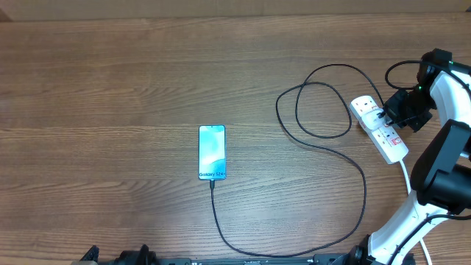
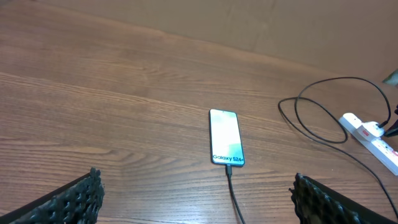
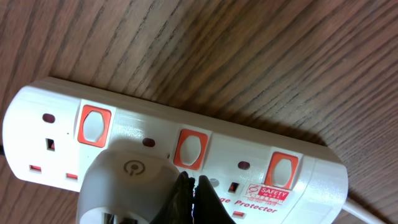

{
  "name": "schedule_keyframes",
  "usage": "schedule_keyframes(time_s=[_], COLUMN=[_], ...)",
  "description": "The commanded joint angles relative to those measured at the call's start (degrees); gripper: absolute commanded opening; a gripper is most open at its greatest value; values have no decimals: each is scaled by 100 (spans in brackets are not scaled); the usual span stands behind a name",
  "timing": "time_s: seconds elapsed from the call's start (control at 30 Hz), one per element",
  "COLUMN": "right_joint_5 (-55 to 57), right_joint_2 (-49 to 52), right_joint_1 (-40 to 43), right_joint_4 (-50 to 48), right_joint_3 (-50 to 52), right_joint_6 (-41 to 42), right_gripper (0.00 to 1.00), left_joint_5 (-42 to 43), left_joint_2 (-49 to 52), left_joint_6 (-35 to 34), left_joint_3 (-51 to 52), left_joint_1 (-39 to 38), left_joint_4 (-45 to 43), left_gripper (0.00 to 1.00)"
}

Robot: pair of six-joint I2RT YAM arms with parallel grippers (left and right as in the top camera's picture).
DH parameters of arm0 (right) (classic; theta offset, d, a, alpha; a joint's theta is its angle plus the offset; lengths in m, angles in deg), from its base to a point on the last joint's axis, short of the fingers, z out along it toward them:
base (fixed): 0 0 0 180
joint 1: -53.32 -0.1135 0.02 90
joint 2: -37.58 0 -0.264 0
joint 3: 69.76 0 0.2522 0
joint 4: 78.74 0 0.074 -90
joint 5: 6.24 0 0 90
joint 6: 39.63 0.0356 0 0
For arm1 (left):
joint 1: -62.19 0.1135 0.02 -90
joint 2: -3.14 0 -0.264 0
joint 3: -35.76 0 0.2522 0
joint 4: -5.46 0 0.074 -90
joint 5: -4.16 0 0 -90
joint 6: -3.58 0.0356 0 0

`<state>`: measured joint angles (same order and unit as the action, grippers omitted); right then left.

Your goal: Plug charger to phone and switch on socket

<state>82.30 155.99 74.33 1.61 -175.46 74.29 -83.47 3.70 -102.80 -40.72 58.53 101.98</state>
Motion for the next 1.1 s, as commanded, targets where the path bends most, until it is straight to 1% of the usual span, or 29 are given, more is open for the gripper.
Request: schedule_keyframes(time_s=[0.0,0.27,0.57,0.7,0.83,0.97,1.07], right_joint_5=[-125,-129,-52,595,649,402,-350], right_joint_2=[72,404,433,319,17,-619,-1357], right_joint_1=[17,-81,-74,63,129,50,-114], right_joint_4=[-105,-328,-142,643,1329,1604,1362], right_joint_3=[-138,181,61,-737,-1694,-2549,-3047], right_joint_6=[-15,4,-22,4,4,28,195], right_gripper=[4,4,4,4,4,4,4], left_joint_5=[83,83,83,83,83,83,83], left_joint_2=[-31,-31,-31,-31,-31,-31,-31], left_joint_6=[-57,-57,-57,-57,-57,-57,-57], left_joint_3=[-28,-28,-28,-28,-28,-28,-28], left_joint_1=[22,22,22,22,22,22,22], left_joint_4=[0,0,0,0,0,0,0], left_gripper=[100,100,100,100,100,100,100])
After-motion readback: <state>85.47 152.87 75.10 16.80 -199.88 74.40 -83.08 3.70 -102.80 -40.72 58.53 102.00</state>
